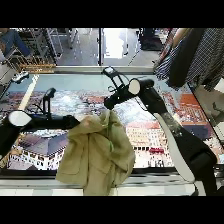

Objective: Fold the clothes and pants, and hang the long-sleeved shirts on hangers.

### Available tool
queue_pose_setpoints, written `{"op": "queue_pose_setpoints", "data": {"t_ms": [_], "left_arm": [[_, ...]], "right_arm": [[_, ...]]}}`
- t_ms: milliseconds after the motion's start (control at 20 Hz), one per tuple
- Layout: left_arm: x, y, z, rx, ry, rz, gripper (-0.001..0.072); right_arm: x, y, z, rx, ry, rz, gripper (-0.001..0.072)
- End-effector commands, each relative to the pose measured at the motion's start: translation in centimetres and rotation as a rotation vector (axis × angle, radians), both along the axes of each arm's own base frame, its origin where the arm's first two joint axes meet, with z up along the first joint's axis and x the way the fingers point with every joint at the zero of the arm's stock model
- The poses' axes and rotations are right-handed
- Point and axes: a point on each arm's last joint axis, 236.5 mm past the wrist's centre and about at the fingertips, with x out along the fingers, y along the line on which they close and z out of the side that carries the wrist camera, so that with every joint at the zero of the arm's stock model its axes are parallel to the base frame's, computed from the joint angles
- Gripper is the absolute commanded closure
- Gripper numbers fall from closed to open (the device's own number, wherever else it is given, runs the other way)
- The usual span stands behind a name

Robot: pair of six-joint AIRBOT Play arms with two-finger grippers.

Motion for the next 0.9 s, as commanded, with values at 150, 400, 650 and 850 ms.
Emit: {"op": "queue_pose_setpoints", "data": {"t_ms": [150, 400, 650, 850], "left_arm": [[6.7, 2.8, -2.4, 0.170, -0.100, -0.056, 0.0088], [7.6, 0.9, -6.1, 0.413, -0.022, -0.432, -0.0008], [6.9, -1.2, -10.6, 0.723, -0.086, -0.772, -0.0012], [5.2, -3.6, -12.4, 0.732, -0.068, -0.875, -0.0010]], "right_arm": [[-4.8, -10.8, -5.6, -0.179, 0.447, -0.209, 0.0149], [-12.1, -8.5, -9.7, -0.129, 0.763, -0.295, 0.0122], [-12.5, -2.9, -11.7, -0.034, 0.774, -0.419, 0.0008], [-12.7, -5.0, -13.3, -0.133, 0.806, -0.581, 0.0081]]}}
